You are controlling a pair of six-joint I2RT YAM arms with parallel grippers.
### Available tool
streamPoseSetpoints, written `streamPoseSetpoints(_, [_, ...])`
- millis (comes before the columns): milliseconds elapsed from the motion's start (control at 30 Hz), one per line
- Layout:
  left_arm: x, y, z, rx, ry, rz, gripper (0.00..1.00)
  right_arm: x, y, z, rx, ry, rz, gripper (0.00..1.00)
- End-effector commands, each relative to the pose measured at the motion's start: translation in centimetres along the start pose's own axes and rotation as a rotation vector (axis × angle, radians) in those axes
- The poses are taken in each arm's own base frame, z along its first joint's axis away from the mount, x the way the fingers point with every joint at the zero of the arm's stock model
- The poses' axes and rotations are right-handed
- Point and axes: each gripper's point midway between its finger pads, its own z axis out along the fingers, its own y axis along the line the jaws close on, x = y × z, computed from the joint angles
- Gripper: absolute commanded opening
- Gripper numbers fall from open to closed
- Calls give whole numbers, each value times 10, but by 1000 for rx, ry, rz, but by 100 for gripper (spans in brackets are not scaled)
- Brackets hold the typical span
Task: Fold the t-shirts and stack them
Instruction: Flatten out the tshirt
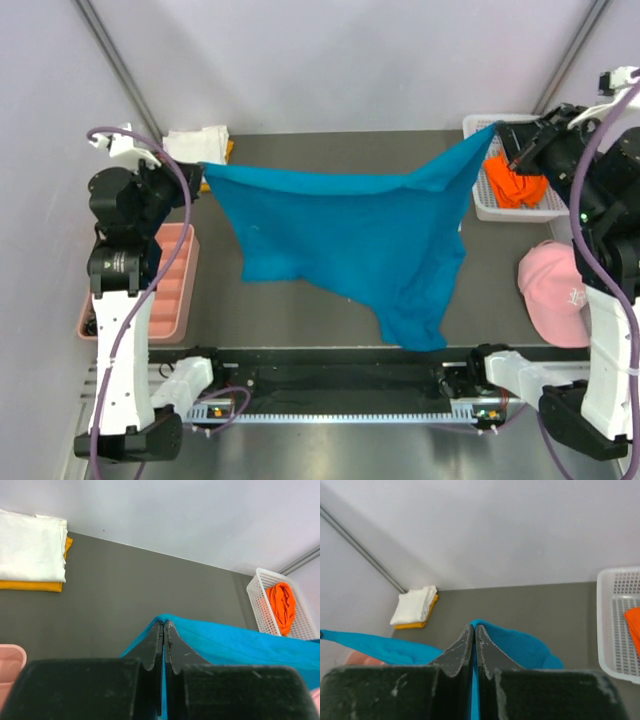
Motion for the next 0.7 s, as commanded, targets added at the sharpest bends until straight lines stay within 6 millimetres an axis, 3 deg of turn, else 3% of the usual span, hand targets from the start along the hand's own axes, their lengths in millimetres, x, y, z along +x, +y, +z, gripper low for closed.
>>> streamPoseSetpoints(0, [-55, -40, -53, 72, -175, 42, 0, -61, 40, -62, -132, -185, -31, 0])
streamPoseSetpoints(100, [-68, -59, -90, 103, -208, 42, 0, -78, 55, -99, -177, -233, -36, 0])
streamPoseSetpoints(267, [-102, -88, -160, 123, -325, 80, 0, -90, 70, -160, -225, -300, -44, 0])
streamPoseSetpoints(367, [-116, -98, -189, 121, -375, 101, 0, -93, 75, -186, -244, -337, -51, 0])
streamPoseSetpoints(467, [-125, -105, -209, 123, -416, 107, 0, -96, 76, -203, -248, -370, -49, 0])
streamPoseSetpoints(567, [-129, -106, -215, 119, -441, 105, 0, -99, 76, -207, -248, -391, -50, 0])
streamPoseSetpoints(633, [-135, -106, -211, 119, -465, 114, 0, -100, 72, -200, -229, -394, -46, 0])
streamPoseSetpoints(667, [-129, -93, -195, 81, -445, 105, 0, -99, 69, -188, -216, -391, -41, 0])
